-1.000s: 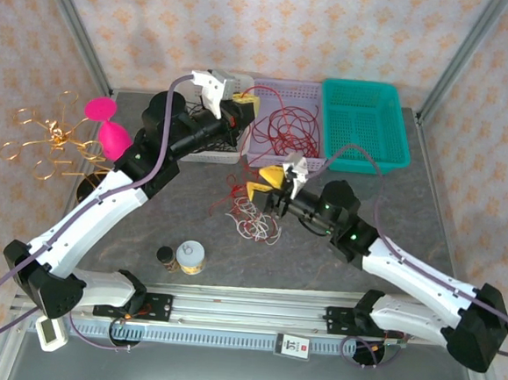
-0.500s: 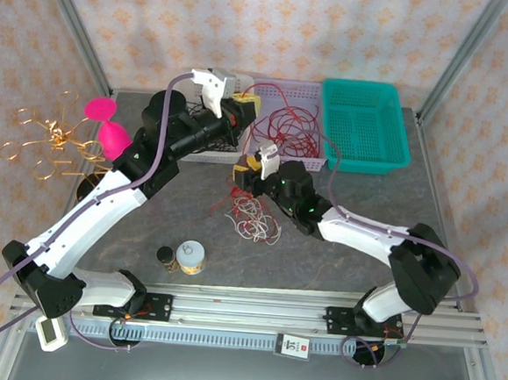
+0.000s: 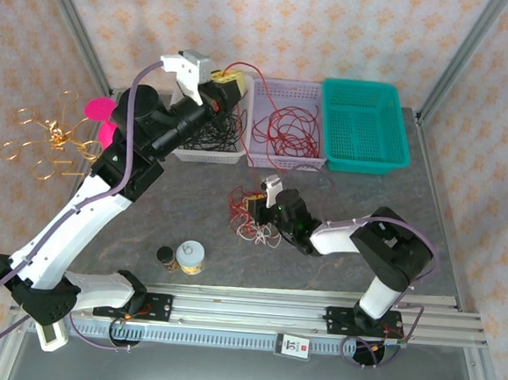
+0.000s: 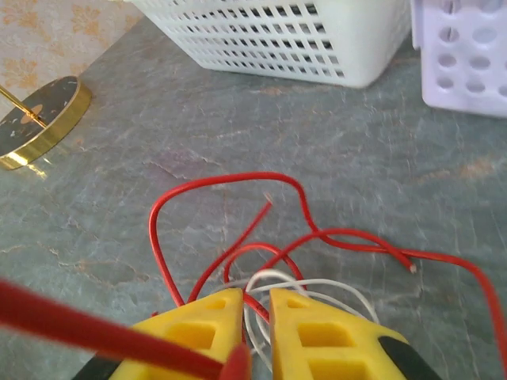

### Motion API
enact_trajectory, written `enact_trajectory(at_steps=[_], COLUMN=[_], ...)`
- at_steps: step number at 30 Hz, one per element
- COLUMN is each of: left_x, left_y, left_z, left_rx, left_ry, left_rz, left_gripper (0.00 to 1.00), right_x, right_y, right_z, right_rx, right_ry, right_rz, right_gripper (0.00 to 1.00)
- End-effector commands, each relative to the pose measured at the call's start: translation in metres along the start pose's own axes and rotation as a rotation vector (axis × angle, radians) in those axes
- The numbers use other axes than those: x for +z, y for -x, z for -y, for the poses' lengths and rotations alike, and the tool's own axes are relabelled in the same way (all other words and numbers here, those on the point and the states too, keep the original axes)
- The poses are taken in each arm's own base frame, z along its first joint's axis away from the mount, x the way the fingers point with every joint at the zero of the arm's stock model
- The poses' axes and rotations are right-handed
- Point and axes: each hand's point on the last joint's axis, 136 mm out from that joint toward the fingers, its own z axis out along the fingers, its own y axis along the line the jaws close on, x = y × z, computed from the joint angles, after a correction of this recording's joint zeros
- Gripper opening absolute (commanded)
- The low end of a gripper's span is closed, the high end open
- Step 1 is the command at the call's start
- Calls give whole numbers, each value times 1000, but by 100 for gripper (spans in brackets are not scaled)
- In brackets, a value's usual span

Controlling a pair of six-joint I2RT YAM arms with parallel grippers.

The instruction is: Untangle the cables

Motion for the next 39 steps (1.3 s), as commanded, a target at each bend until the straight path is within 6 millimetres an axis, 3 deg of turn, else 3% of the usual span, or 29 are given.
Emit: enact_trajectory(at_steps=[1,9,15,21,25,29,33,39], left_x=[-14,-20,-36,-43,-31,-15,-6,4], left_y=[63,125,178,208,195,158,114,54], left_z=[12,19,23,15,9,-2,-17,-15], left_rx=[54,131,193,251,261,268,258,222], left_ry=[-4,25,65,158,178,195,228,149], left_rz=[169,277,419,507,458,352,255,115], left_gripper=[0,0,0,0,0,0,0,0], right_x=[-1,-1,-1,-4,-13,-31,-67,-130], right_y=[-10,-33,-41,-46,-25,24,84,164], right_z=[15,34,40,43,32,12,-14,-60], right_rx=[68,90,103,114,116,84,-7,-190], right_ry=[-55,-129,-154,-165,-136,-105,-69,22], right_rz=[15,-20,-30,-34,-2,62,156,234], right_gripper=[15,20,22,25,32,45,59,72])
